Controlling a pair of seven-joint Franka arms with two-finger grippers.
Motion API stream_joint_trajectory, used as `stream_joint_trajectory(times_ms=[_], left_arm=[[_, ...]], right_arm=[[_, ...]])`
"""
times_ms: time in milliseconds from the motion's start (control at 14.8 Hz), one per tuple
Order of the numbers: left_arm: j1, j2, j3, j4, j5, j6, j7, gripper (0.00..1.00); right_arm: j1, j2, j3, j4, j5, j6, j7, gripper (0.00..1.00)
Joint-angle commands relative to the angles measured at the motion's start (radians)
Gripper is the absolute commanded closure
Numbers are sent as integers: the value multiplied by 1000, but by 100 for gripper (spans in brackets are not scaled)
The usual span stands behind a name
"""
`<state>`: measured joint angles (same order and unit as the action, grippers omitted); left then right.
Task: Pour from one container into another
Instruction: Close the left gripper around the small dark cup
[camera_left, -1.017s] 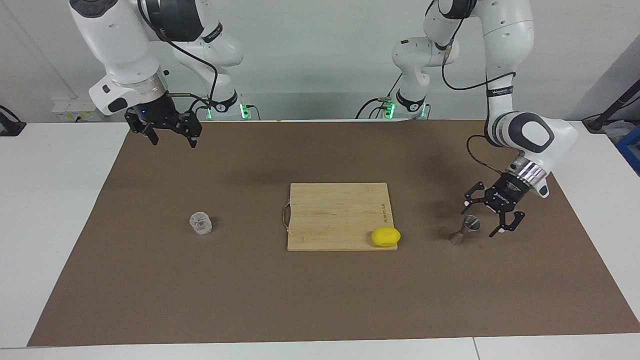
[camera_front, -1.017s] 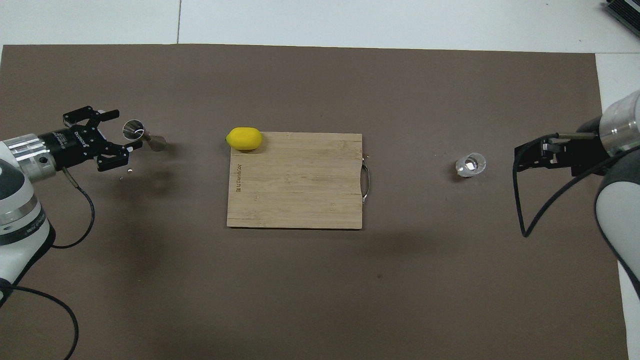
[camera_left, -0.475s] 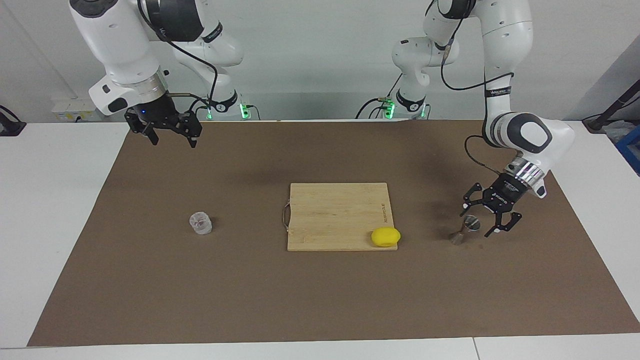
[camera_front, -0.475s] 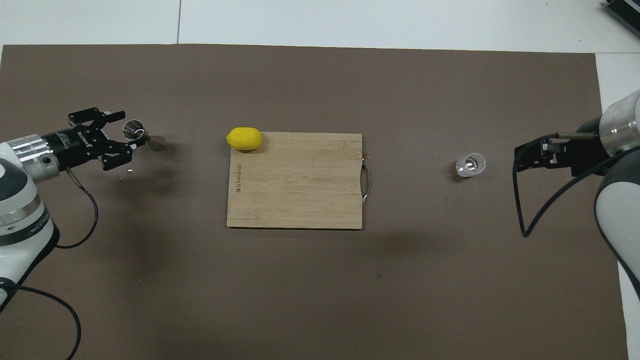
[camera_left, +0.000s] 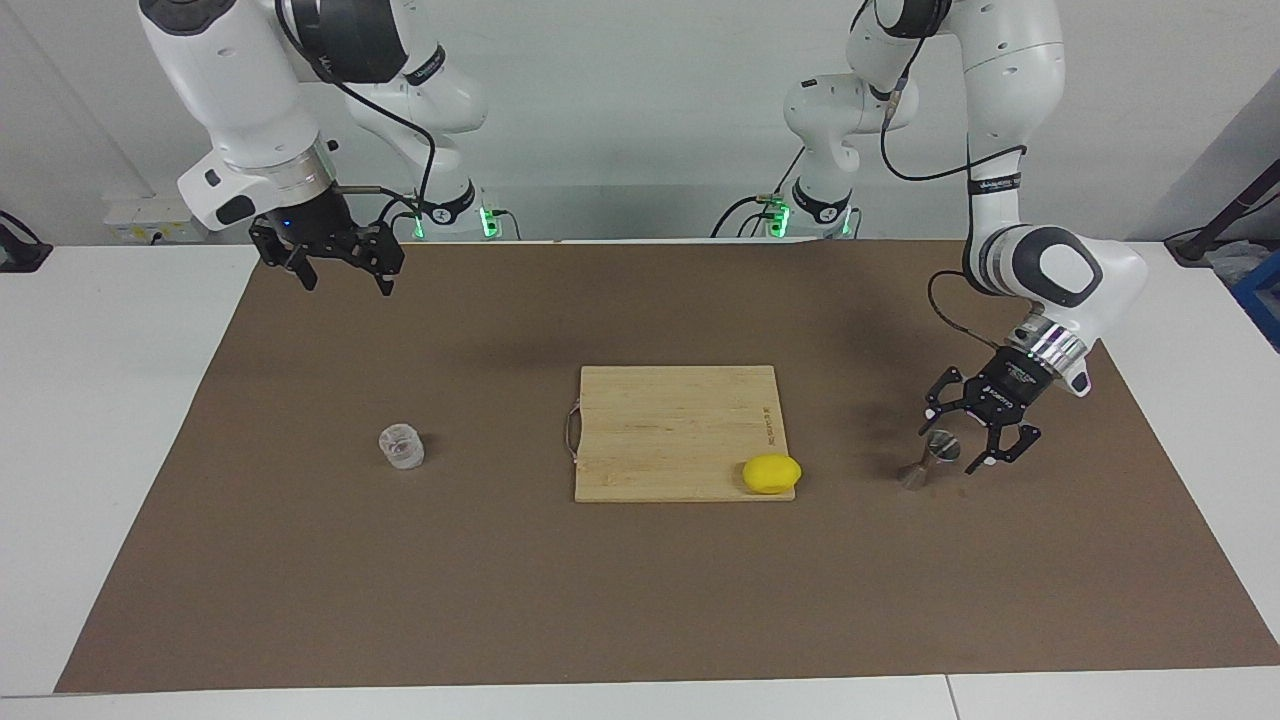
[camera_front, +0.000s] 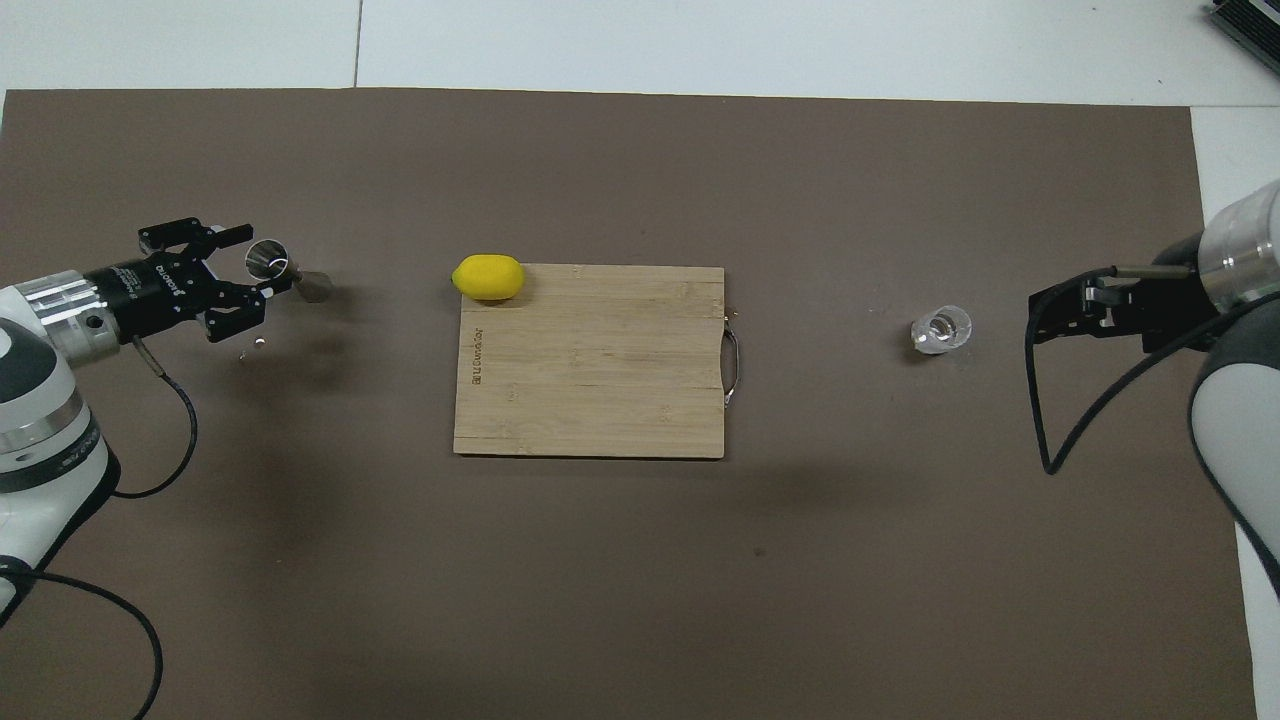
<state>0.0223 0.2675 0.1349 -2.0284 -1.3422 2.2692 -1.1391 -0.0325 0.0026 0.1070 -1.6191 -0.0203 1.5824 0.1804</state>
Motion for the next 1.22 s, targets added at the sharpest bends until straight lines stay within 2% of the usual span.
stream_joint_trajectory(times_ms=[0, 68, 203, 271, 339, 407, 475, 881, 1153], left_arm=[[-1, -11, 2, -22, -20, 16, -5, 23], [-2, -11, 2, -22, -20, 16, -4, 28], [-2, -11, 2, -22, -18, 16, -5, 31], [-2, -11, 2, -22, -20, 16, -5, 36], [-2, -11, 2, -22, -20, 16, -5, 49], [-2, -11, 2, -22, -20, 16, -5, 80], [-2, -11, 3, -21, -17, 15, -5, 100], [-15, -20, 2, 59, 3, -66, -7, 100], [-57, -50, -69, 103, 8, -102, -5, 100]], right_arm=[[-12, -12, 3, -7, 5, -5, -22, 1], [-12, -12, 3, -7, 5, -5, -22, 1], [-12, -12, 3, -7, 5, -5, -22, 0], [-12, -12, 3, -7, 5, -5, -22, 1], [-12, -12, 3, -7, 5, -5, -22, 1], [-12, -12, 3, -7, 5, -5, -22, 1], [-12, -12, 3, -7, 5, -5, -22, 1], [-12, -12, 3, -7, 5, -5, -22, 1], [-12, -12, 3, -7, 3, -5, -22, 1]])
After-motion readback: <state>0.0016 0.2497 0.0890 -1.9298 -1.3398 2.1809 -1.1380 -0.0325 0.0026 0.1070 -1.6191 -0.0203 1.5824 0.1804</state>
